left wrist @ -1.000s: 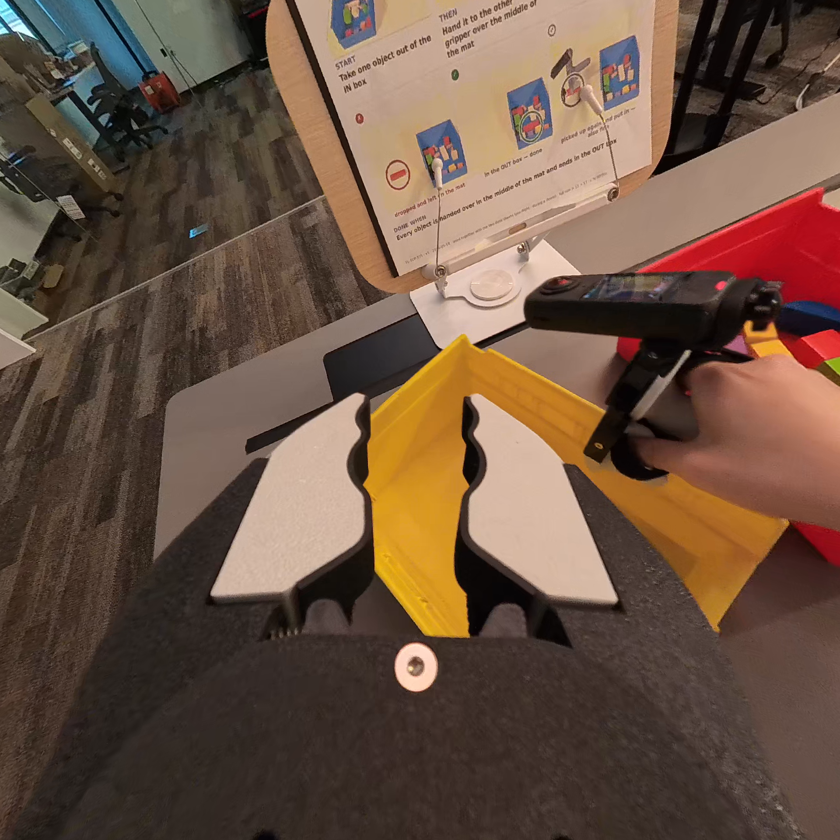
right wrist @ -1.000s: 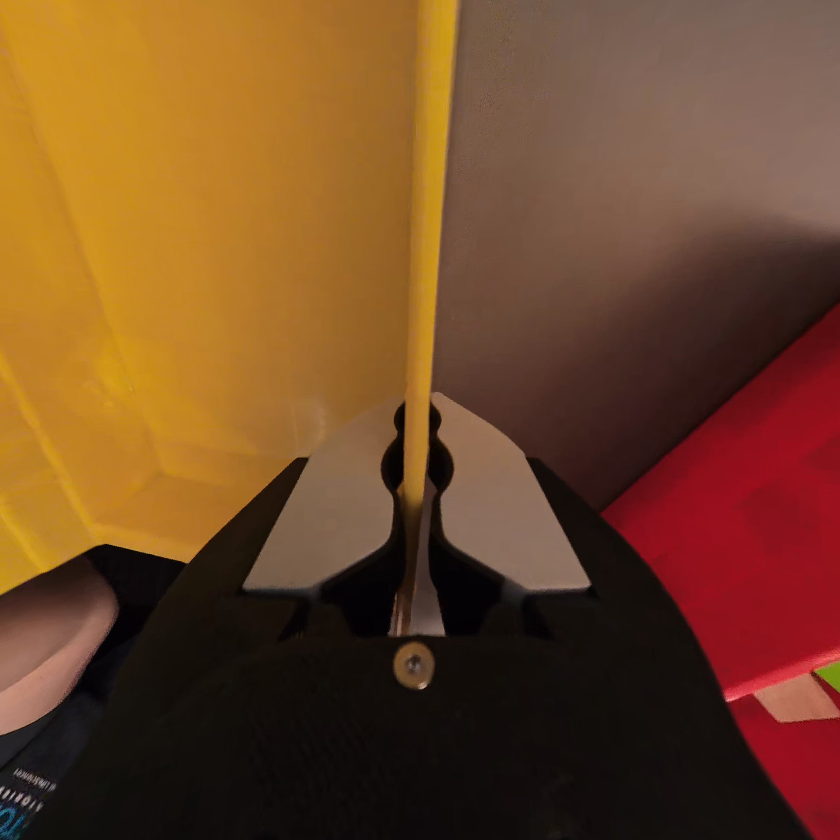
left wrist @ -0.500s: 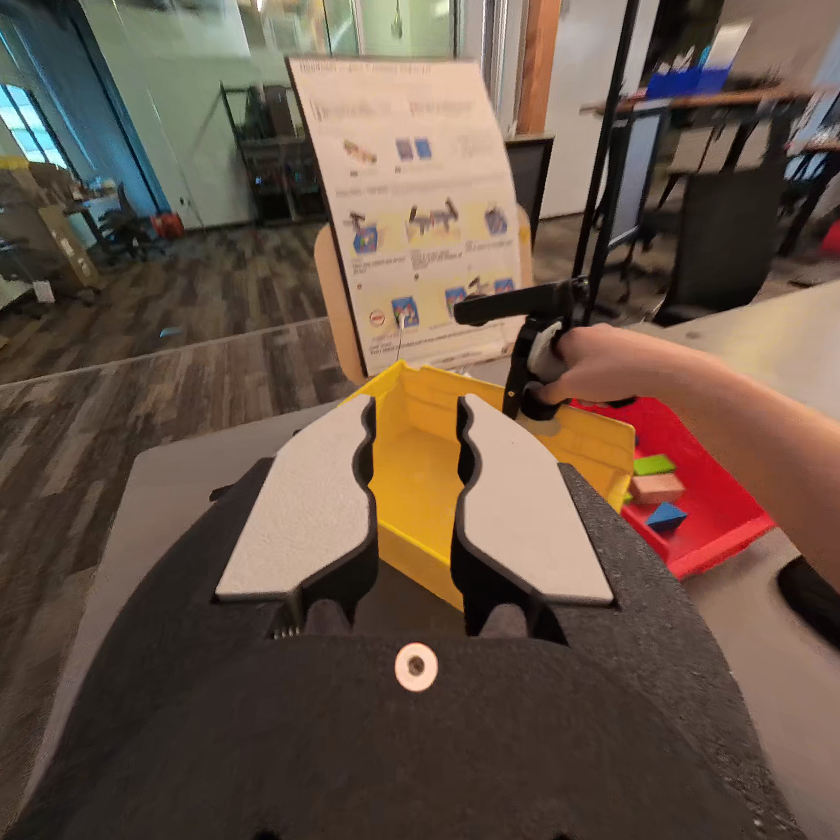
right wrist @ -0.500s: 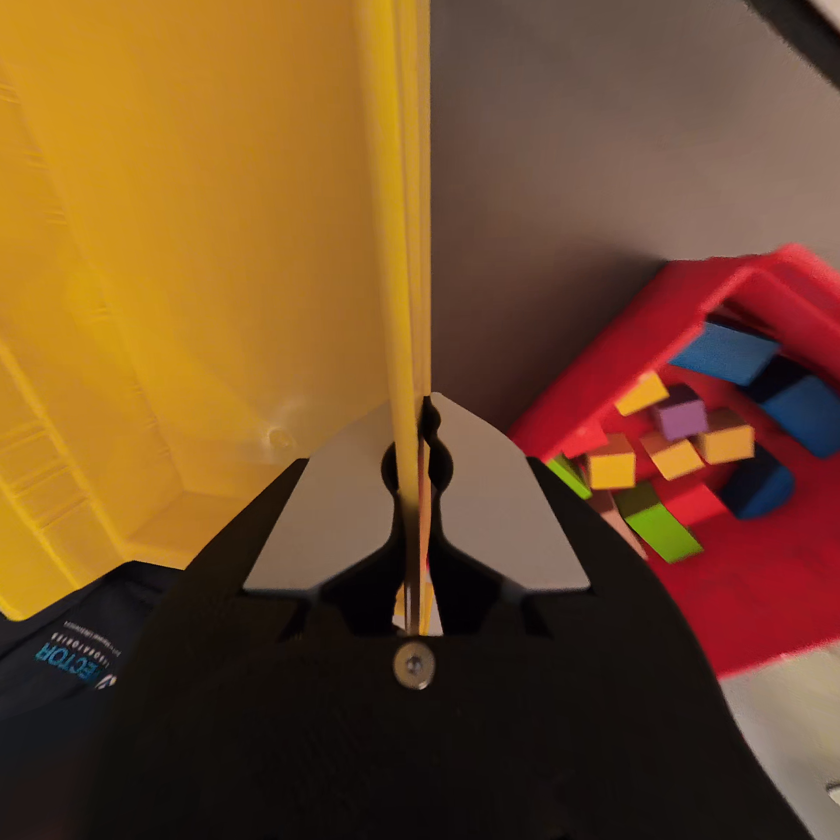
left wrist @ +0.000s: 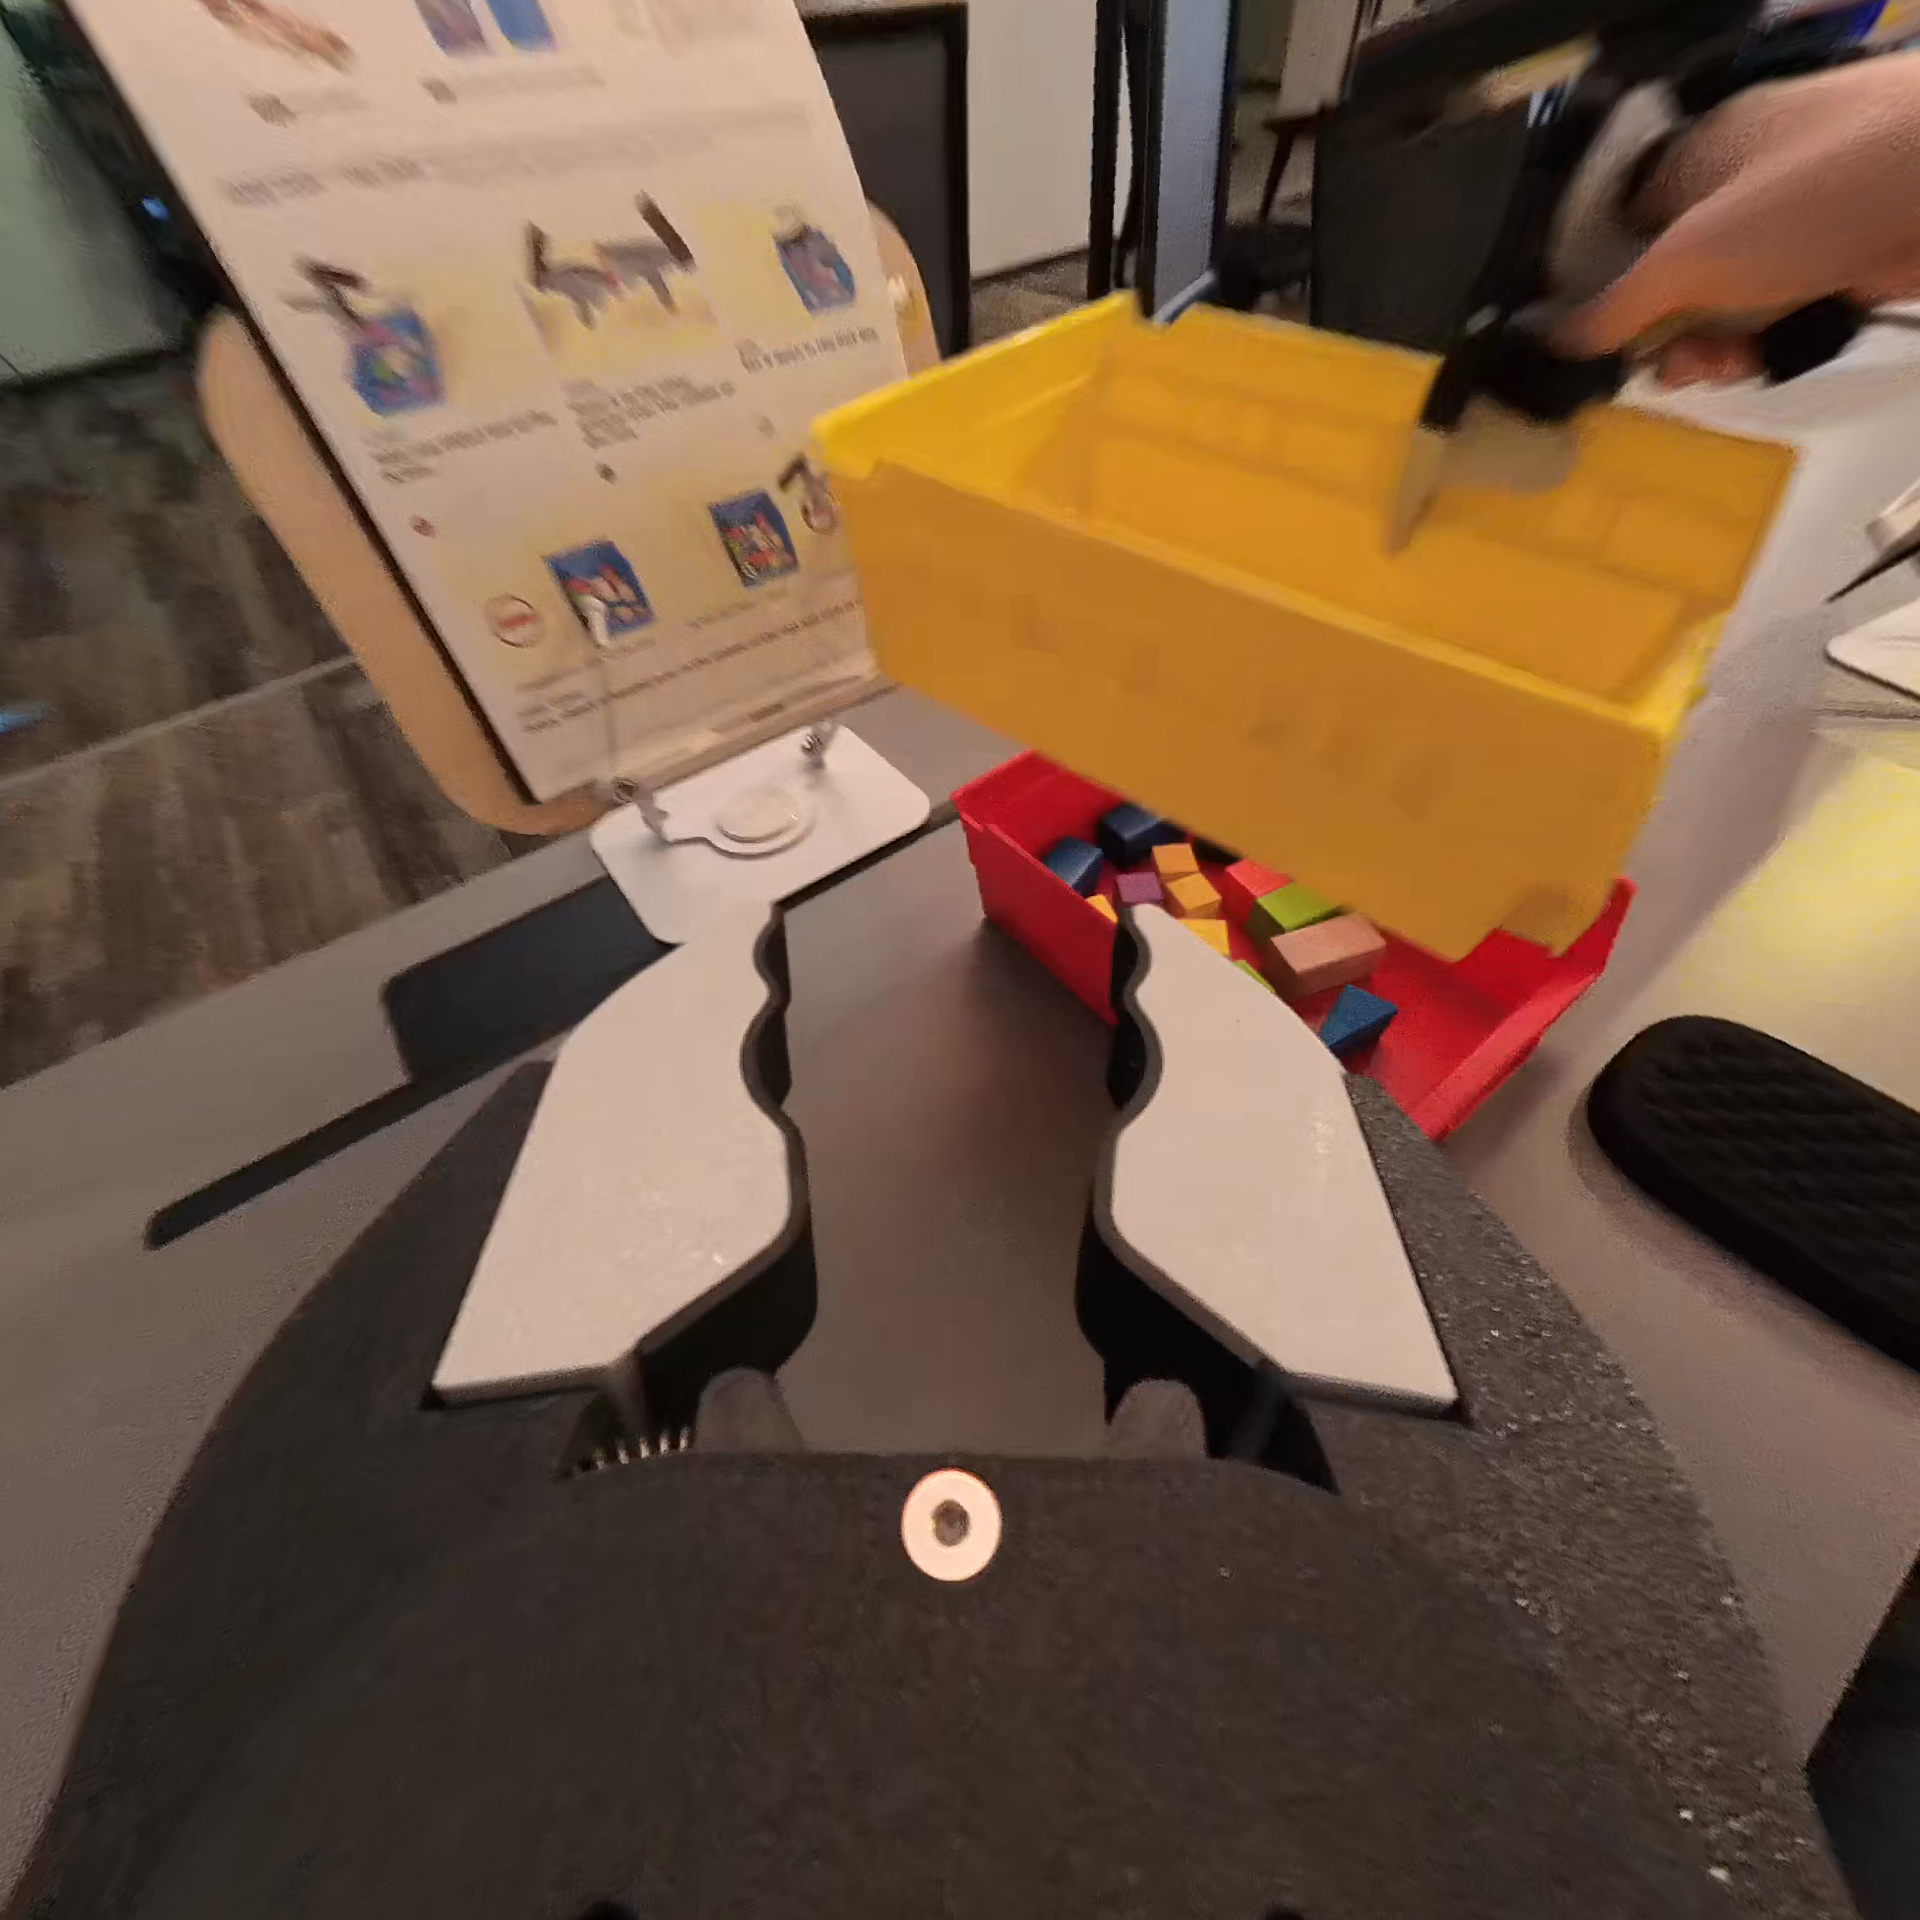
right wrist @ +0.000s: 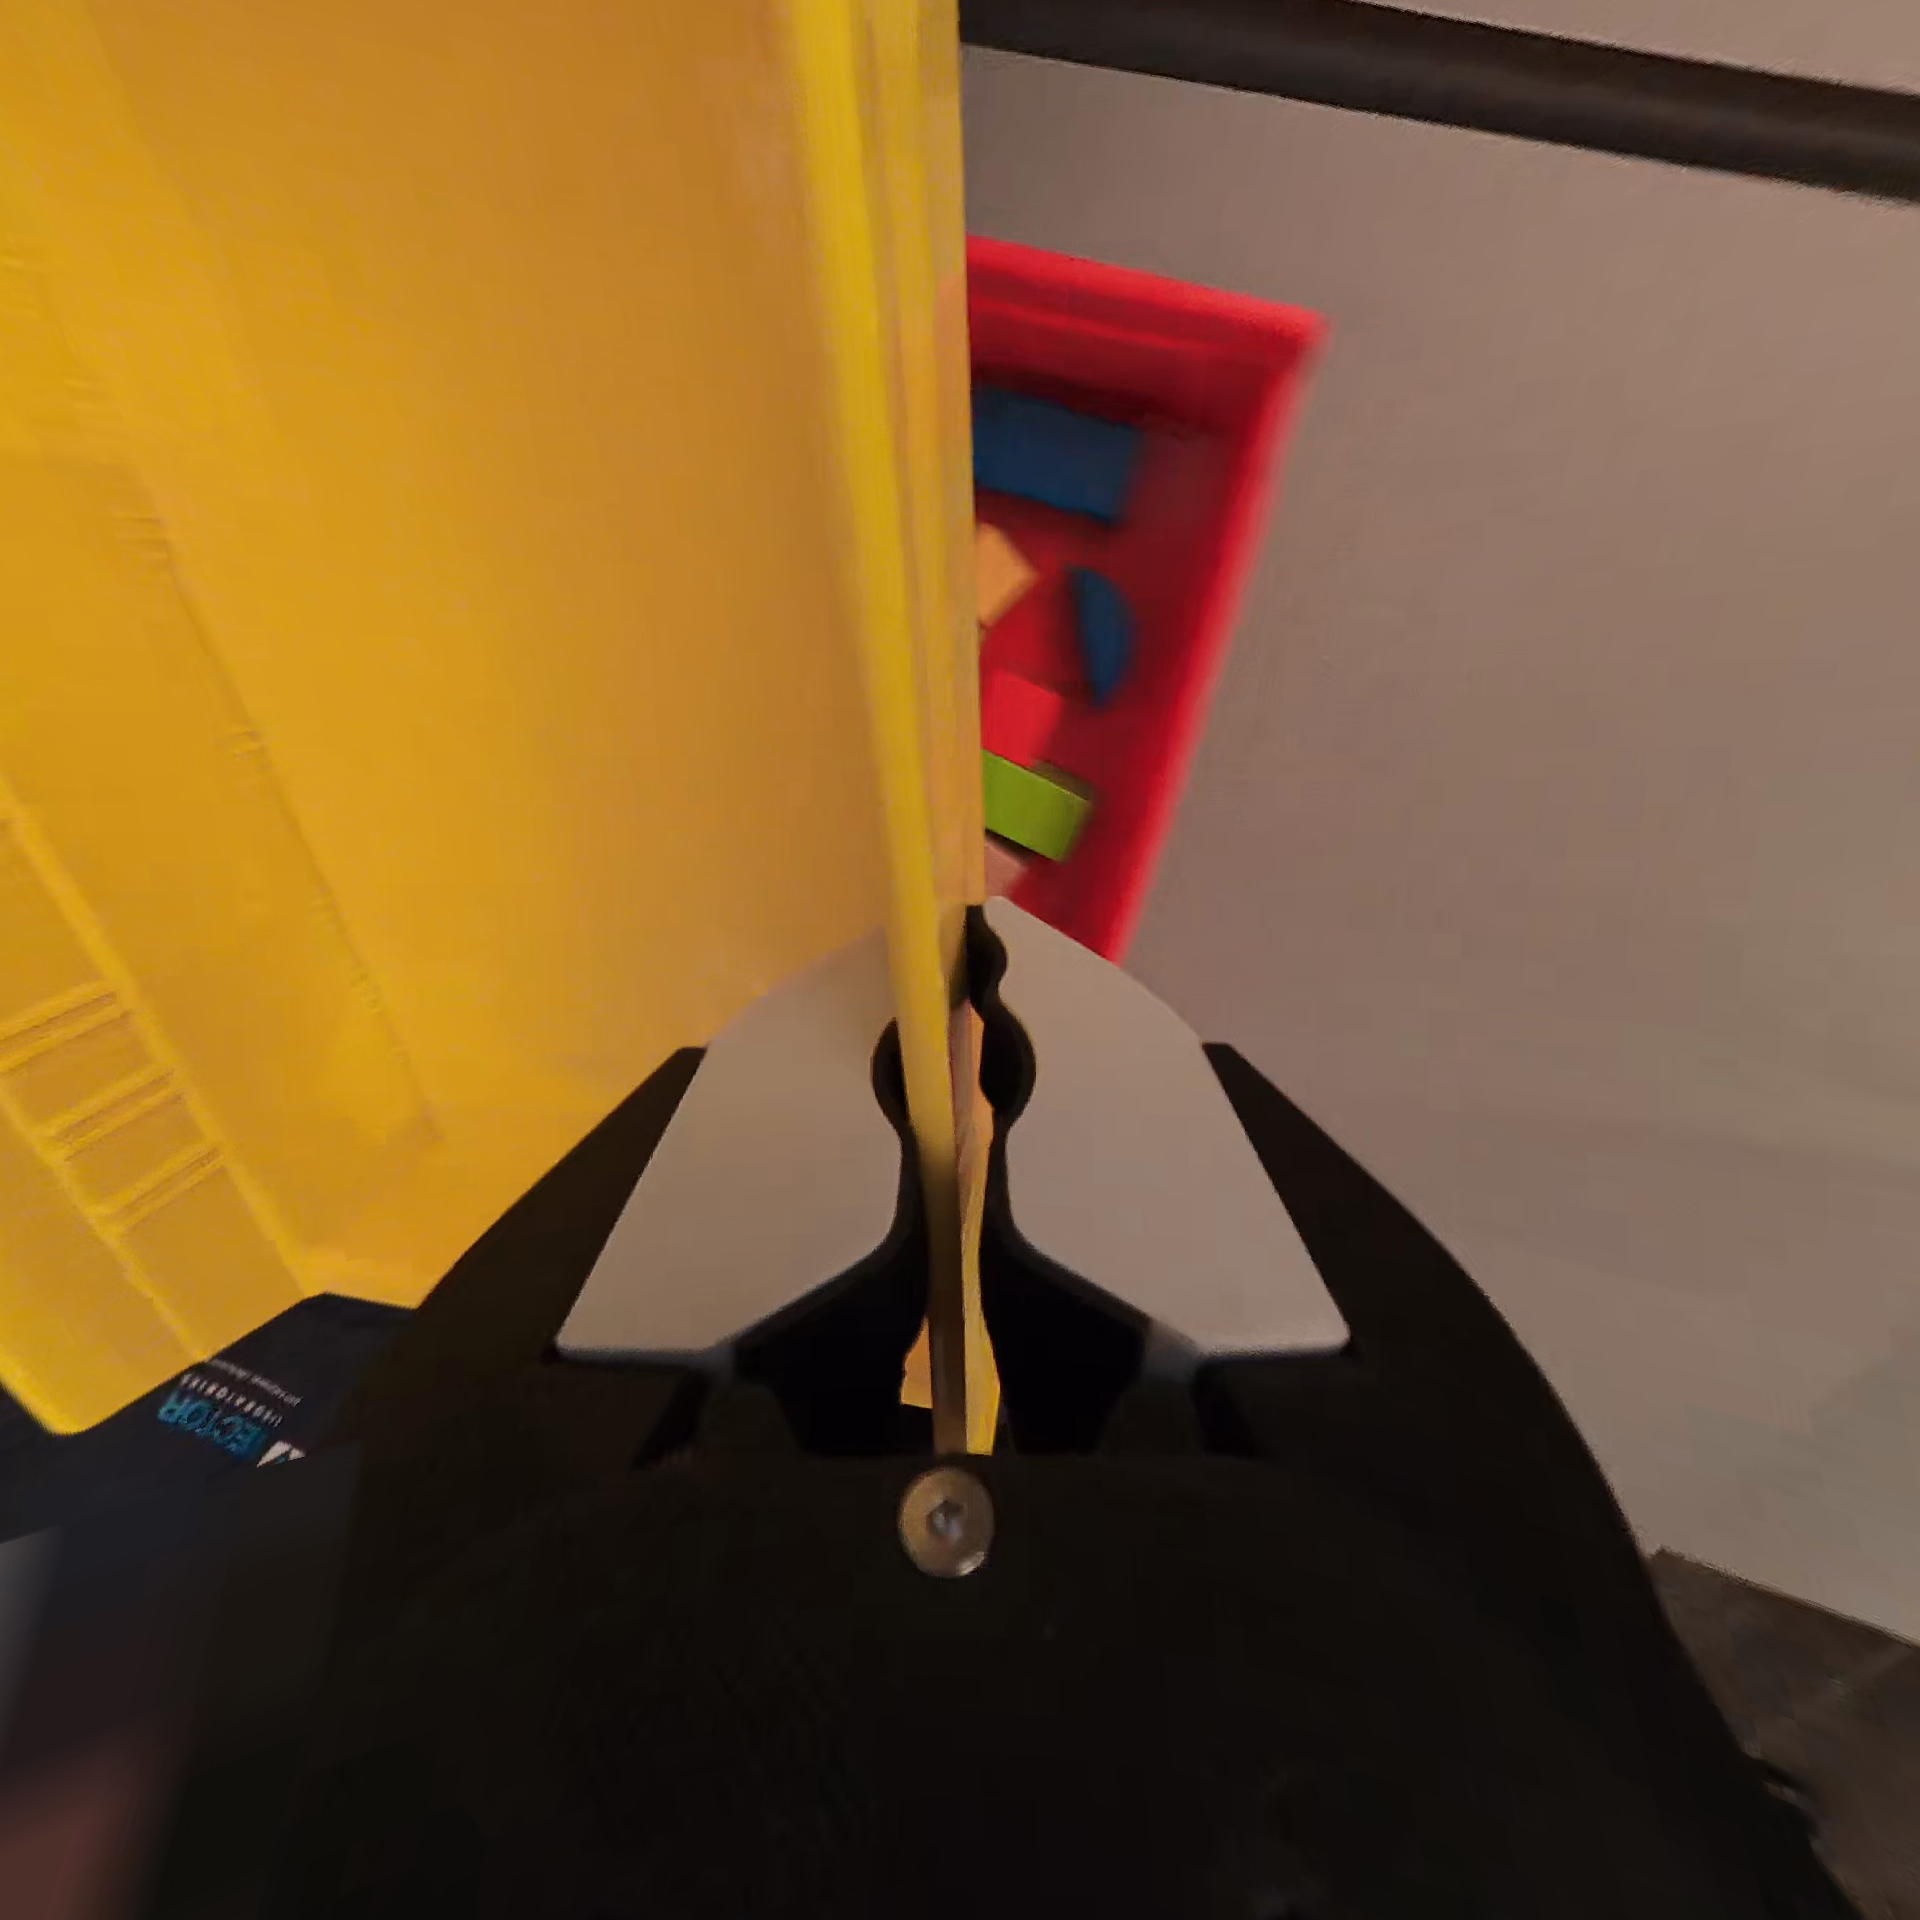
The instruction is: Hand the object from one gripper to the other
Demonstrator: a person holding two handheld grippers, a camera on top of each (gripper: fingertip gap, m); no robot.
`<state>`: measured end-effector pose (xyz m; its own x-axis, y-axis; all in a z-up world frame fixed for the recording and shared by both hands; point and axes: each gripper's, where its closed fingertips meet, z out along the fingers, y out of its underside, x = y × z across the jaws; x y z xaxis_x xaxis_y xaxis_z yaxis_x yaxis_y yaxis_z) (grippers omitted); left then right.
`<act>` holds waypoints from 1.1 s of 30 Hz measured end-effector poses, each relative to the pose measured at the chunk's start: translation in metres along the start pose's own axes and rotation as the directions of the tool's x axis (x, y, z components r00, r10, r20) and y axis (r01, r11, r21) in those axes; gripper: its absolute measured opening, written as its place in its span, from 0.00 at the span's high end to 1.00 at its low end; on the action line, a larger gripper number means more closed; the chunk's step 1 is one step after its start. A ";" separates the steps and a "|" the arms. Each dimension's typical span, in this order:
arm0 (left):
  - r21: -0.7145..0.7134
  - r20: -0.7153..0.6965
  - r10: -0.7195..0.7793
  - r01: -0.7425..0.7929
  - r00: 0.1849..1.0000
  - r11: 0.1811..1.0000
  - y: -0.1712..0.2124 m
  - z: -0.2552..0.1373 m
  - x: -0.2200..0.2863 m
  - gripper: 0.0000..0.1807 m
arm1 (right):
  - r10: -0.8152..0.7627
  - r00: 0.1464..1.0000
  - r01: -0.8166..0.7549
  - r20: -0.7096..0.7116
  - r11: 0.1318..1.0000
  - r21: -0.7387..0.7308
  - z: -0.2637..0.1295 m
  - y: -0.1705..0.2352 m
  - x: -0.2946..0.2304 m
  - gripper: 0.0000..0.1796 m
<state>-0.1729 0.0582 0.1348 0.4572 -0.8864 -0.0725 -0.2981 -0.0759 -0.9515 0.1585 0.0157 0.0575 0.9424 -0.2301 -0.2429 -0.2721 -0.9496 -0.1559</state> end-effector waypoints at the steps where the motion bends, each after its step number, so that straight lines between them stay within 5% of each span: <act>1: -0.027 0.005 -0.007 0.007 1.000 1.000 0.005 0.019 0.002 0.67 | 0.041 0.999 -0.040 -0.012 0.999 0.013 -0.007 0.009 0.025 0.97; 7: -0.148 0.119 0.123 -0.105 0.985 0.983 0.048 0.121 0.019 0.66 | 0.263 0.962 -0.259 -0.076 0.964 0.059 -0.034 0.074 0.161 0.97; 14: -0.299 0.070 0.081 -0.056 0.994 0.953 0.076 0.176 0.049 0.61 | 0.412 0.908 -0.407 -0.074 0.910 0.075 -0.023 0.130 0.258 0.97; 26: -0.629 0.024 0.026 -0.006 0.999 0.778 0.139 0.212 0.080 0.64 | 0.415 0.908 -0.413 -0.055 0.910 0.037 0.040 0.150 0.310 0.97; 33: -0.770 -0.030 -0.154 0.076 0.988 0.633 0.156 0.207 0.099 0.73 | 0.381 0.922 -0.381 -0.068 0.924 0.009 0.066 0.150 0.320 0.97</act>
<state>-0.0010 0.0534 -0.0830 0.4725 -0.8773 0.0840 -0.7996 -0.4669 -0.3776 0.4062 -0.1865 -0.1067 0.7784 -0.5886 -0.2182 -0.6127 -0.7880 -0.0603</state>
